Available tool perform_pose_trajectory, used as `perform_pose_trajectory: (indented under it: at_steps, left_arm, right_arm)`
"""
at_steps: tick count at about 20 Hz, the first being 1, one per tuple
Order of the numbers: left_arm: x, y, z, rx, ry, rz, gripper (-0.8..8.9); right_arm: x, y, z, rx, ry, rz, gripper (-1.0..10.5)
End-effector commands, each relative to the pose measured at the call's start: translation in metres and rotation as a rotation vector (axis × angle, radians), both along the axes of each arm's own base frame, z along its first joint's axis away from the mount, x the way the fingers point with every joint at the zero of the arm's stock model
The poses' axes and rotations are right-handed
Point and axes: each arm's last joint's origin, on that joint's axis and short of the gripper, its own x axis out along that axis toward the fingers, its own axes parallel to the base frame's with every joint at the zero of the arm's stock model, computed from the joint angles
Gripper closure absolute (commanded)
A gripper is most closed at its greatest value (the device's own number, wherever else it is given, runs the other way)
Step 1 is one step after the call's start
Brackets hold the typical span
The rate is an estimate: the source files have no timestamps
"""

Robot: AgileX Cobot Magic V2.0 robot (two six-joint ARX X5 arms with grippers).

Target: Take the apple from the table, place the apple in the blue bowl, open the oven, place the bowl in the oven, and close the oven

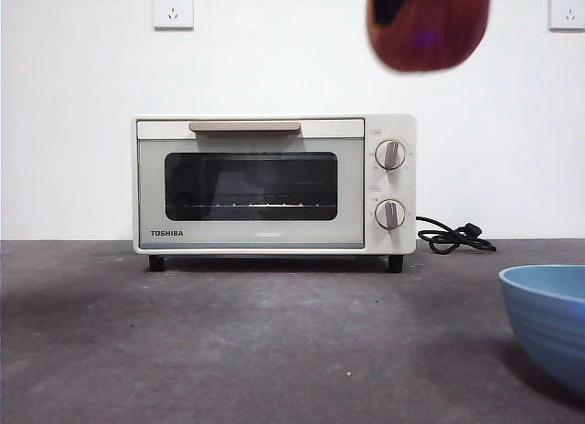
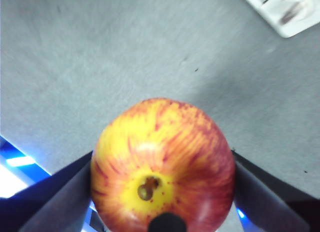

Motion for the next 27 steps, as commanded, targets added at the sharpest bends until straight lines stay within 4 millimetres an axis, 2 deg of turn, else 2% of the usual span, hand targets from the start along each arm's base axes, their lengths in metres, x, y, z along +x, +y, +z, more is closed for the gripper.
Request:
perform_pose_trajectory:
  at_steps: [1, 5, 9, 13, 25, 26, 27]
  left_arm:
    - [0.003, -0.001, 0.000, 0.014, -0.019, -0.022, 8.18]
    - [0.007, -0.001, -0.002, 0.019, -0.009, -0.022, 8.18]
    - [0.009, -0.002, 0.001, 0.012, -0.041, -0.019, 8.19]
    - [0.010, -0.002, 0.001, 0.012, -0.045, -0.019, 8.18]
    - [0.010, -0.002, 0.001, 0.012, -0.045, -0.020, 8.18]
    - [0.010, -0.002, 0.001, 0.012, -0.045, -0.020, 8.19]
    - [0.010, -0.002, 0.001, 0.012, -0.046, -0.020, 8.18]
  right_arm:
    - [-0.010, -0.020, -0.004, 0.005, -0.007, -0.037, 9.6]
    - [-0.027, -0.063, -0.030, 0.038, -0.020, -0.171, 9.6]
    - [-0.030, -0.088, -0.076, 0.149, 0.023, -0.321, 9.5]
    - [-0.021, -0.091, -0.116, 0.250, 0.115, -0.383, 9.5]
    - [-0.011, -0.085, -0.159, 0.107, 0.265, -0.439, 9.4]
    - [-0.010, -0.084, -0.160, 0.110, 0.265, -0.442, 9.1]
    - [-0.010, -0.084, -0.160, 0.116, 0.262, -0.441, 8.0]
